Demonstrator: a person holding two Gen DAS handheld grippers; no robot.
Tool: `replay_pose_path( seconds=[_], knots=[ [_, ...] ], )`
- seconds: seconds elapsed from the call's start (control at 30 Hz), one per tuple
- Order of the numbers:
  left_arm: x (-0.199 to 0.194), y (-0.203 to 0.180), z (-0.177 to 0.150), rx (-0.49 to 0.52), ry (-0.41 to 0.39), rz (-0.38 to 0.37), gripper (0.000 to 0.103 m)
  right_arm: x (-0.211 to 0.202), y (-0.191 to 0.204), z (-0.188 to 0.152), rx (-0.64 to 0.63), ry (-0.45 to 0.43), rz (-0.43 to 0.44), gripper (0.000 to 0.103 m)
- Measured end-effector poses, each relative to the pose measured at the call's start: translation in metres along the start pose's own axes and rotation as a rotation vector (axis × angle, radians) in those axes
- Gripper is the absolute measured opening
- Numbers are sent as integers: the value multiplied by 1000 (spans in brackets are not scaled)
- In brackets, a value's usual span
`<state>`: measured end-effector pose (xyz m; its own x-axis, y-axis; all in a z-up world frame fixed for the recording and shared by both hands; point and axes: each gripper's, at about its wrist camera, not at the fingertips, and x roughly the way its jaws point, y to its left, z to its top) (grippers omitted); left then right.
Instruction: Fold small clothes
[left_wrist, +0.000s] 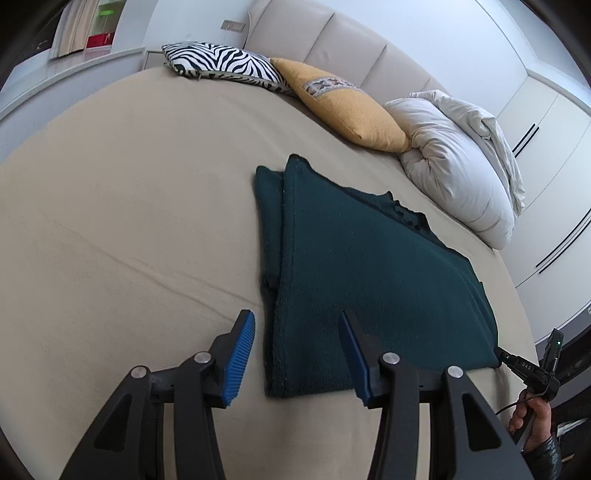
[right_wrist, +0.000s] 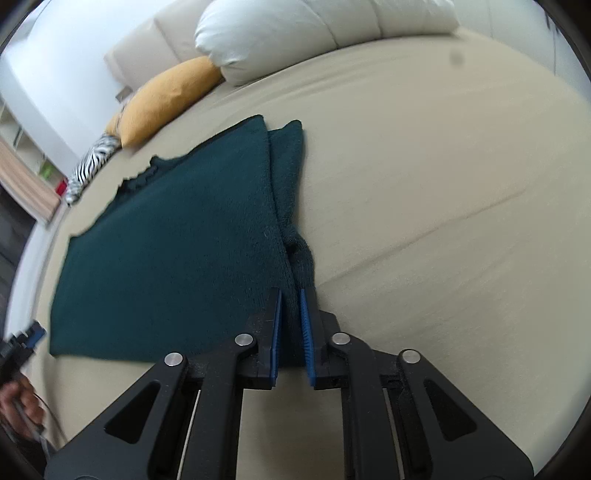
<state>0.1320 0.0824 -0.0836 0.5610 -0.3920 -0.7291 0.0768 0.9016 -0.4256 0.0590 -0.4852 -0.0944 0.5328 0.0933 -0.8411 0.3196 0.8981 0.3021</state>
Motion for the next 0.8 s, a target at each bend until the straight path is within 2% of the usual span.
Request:
replay_pose_path(
  seconds=[0.33, 0.47, 0.53, 0.67, 0.8],
  knots=[
    [3, -8, -4, 20, 7, -9, 50, -14, -3, -18, 2, -7, -41, 3],
    [9, -11, -3, 39, 22, -7, 50, -3, -24, -20, 93, 0, 60, 5],
    [11, -13, -4, 47, 22, -2, 50, -5, -28, -17, 100, -16, 82, 5],
    [16, -12, -6, 44, 38, 1, 50, -3, -15, -12, 29, -25, 28, 6],
    [18, -12, -7, 50, 43, 9, 50, 0, -14, -10, 38, -15, 23, 9]
  ],
)
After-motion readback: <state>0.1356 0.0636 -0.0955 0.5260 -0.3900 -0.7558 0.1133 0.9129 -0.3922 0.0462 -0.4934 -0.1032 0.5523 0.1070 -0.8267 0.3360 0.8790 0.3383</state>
